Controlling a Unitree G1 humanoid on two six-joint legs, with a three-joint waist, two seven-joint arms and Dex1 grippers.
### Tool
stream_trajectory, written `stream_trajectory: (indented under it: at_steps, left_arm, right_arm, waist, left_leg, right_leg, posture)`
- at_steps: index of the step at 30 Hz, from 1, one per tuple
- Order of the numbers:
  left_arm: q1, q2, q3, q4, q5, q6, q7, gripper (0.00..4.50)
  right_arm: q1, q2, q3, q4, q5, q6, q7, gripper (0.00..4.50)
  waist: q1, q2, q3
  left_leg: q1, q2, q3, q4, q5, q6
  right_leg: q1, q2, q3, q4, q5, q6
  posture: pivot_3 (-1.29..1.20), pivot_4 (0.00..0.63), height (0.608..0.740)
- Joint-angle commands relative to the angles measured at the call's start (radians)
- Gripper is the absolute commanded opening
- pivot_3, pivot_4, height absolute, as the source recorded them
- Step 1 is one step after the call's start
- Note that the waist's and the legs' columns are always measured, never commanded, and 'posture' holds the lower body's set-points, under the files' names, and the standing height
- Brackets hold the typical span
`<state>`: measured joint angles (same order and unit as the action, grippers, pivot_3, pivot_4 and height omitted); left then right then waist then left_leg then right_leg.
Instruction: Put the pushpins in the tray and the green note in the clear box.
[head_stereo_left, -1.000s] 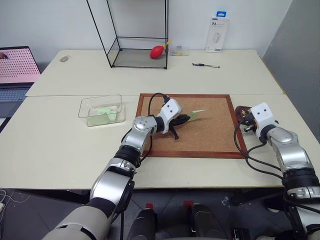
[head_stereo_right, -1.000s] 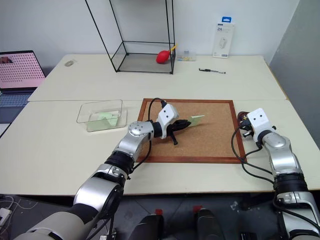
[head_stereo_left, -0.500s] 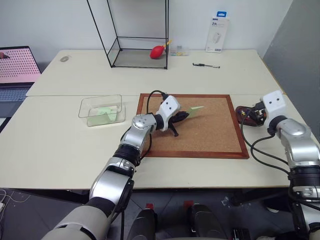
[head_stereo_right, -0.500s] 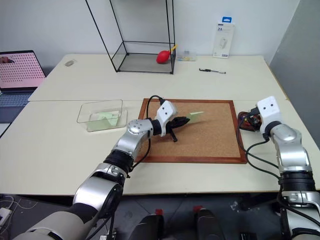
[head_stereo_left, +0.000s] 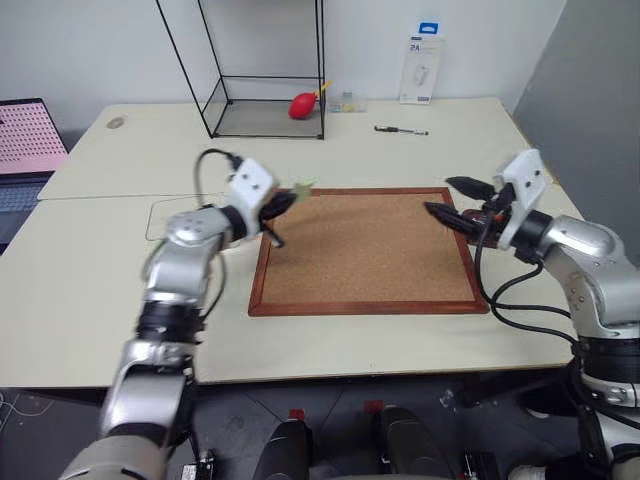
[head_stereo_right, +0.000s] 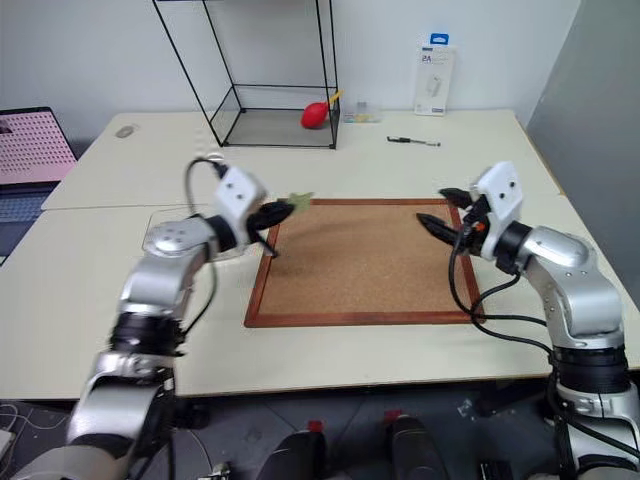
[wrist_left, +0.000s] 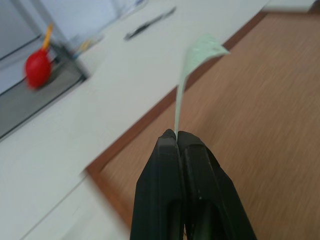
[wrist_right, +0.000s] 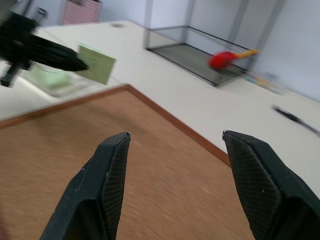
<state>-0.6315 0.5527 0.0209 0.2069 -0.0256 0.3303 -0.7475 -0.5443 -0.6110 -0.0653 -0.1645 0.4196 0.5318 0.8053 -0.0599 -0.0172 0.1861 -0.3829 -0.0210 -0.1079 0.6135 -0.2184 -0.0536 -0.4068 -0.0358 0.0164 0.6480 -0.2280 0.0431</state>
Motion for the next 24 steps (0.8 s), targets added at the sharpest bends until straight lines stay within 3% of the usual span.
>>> stream_trajectory:
  at_steps: [1,9,20,24]
  left_arm:
    - [0.053,0.094,0.069,-0.094,0.018,0.042,0.045,0.00]
    - [0.092,0.216,0.089,0.028,0.078,-0.023,0.138,0.00]
    - [0.014,0.223,0.038,0.223,0.136,-0.124,0.182,0.00]
    - [0.010,0.214,0.037,0.214,0.126,-0.116,0.179,0.75]
  right_arm:
    - [-0.085,0.026,0.083,-0.008,0.045,0.030,0.092,3.12]
    - [-0.134,0.096,0.232,0.042,-0.040,0.003,0.107,3.12]
    - [-0.125,0.113,0.249,0.010,-0.049,0.020,0.109,3.12]
    - [-0.126,0.118,0.252,0.004,-0.049,0.024,0.105,3.21]
  waist:
    - [0.005,-0.001,0.000]
    - [0.024,-0.001,0.000]
    - [0.028,-0.001,0.000]
    - [0.027,-0.001,0.000]
  left_leg:
    - [0.000,0.000,0.000,0.000,0.000,0.000]
    - [-0.001,-0.001,-0.001,0.000,0.000,0.000]
    - [-0.002,-0.001,-0.001,0.000,0.000,0.000]
    - [-0.002,-0.001,-0.001,0.000,0.000,0.000]
  right_leg:
    - [0.000,0.000,0.000,0.000,0.000,0.000]
    - [0.000,-0.001,-0.001,-0.002,0.000,0.000]
    - [-0.001,-0.002,-0.001,-0.001,0.000,0.000]
    - [-0.001,-0.002,-0.001,-0.001,0.000,0.000]
  posture:
    - [0.00,0.150,0.740]
    - [0.00,0.150,0.740]
    - [0.00,0.150,0.740]
    - [0.00,0.150,0.740]
